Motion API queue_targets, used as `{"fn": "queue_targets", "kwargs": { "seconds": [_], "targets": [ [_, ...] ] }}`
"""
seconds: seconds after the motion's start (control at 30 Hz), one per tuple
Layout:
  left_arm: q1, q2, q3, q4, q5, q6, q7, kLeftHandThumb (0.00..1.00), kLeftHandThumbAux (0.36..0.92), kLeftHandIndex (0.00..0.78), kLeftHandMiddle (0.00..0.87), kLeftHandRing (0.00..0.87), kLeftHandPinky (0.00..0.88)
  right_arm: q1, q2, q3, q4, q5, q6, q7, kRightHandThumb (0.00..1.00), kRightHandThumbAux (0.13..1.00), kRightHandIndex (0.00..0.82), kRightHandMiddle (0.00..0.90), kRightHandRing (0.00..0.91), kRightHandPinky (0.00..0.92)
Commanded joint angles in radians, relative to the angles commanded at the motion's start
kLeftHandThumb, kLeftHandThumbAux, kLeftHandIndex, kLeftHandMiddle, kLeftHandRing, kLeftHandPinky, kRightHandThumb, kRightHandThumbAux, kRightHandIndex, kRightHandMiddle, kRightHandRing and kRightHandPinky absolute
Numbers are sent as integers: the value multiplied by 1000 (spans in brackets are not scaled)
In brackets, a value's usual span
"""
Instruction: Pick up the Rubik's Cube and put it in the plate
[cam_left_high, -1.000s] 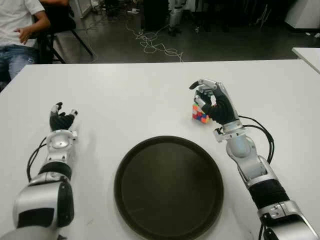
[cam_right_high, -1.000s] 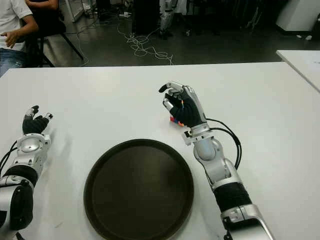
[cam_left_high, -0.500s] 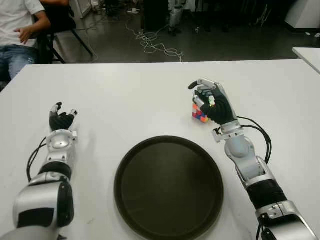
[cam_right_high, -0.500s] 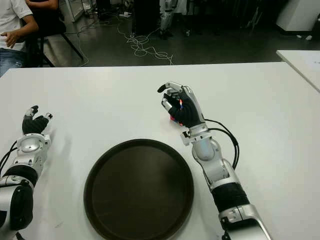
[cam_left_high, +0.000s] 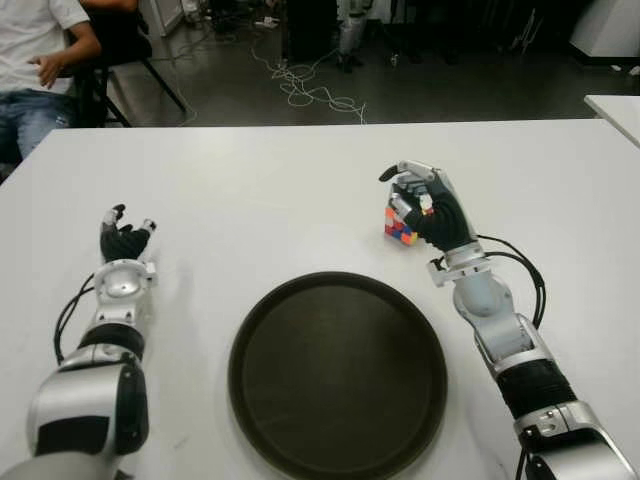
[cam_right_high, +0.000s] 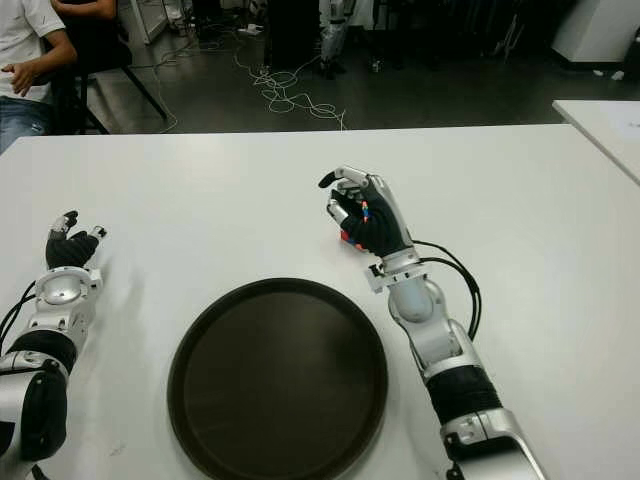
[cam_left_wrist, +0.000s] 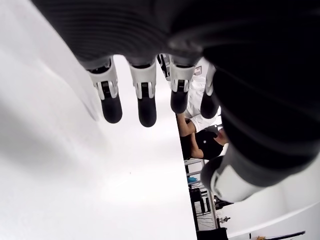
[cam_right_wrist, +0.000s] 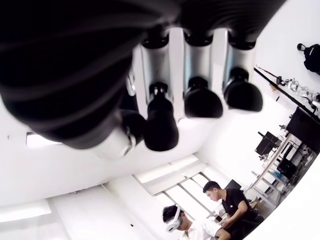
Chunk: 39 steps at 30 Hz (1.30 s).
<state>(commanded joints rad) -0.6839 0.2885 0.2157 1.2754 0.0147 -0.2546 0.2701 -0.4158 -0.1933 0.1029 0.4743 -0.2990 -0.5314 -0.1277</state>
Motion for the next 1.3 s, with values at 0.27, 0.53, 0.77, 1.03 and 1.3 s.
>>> {"fn": "queue_targets", "kwargs": {
  "seconds": [0.27, 0.53, 0.77, 1.03, 1.3],
  "targets": [
    [1, -2, 7, -1, -8, -6, -7, 81, 733, 48, 55, 83, 115, -96, -37, -29, 147, -10, 7, -24, 691, 722, 435, 781, 811, 808],
    [-1, -4, 11, 0, -10, 2, -6, 89, 733, 52, 75, 97, 123, -136, -59, -10, 208, -72, 1, -94, 677, 729, 426, 681, 739, 753],
    [-2, -4, 4, 1, -2, 9, 1, 77, 726, 57, 81, 108, 141, -159, -71, 4, 238, -103, -2, -120, 670, 737, 415, 504, 604, 638],
    [-1, -8, 3, 2, -3, 4, 9, 98, 742, 55, 72, 96, 120, -195, -76, 15, 284, -108, -2, -128, 662, 743, 399, 358, 458, 559],
    [0, -8, 5, 4, -5, 3, 6, 94, 731, 52, 59, 81, 109, -230, -82, 26, 329, -135, 2, -164, 663, 743, 396, 296, 356, 450]
  ]
}}
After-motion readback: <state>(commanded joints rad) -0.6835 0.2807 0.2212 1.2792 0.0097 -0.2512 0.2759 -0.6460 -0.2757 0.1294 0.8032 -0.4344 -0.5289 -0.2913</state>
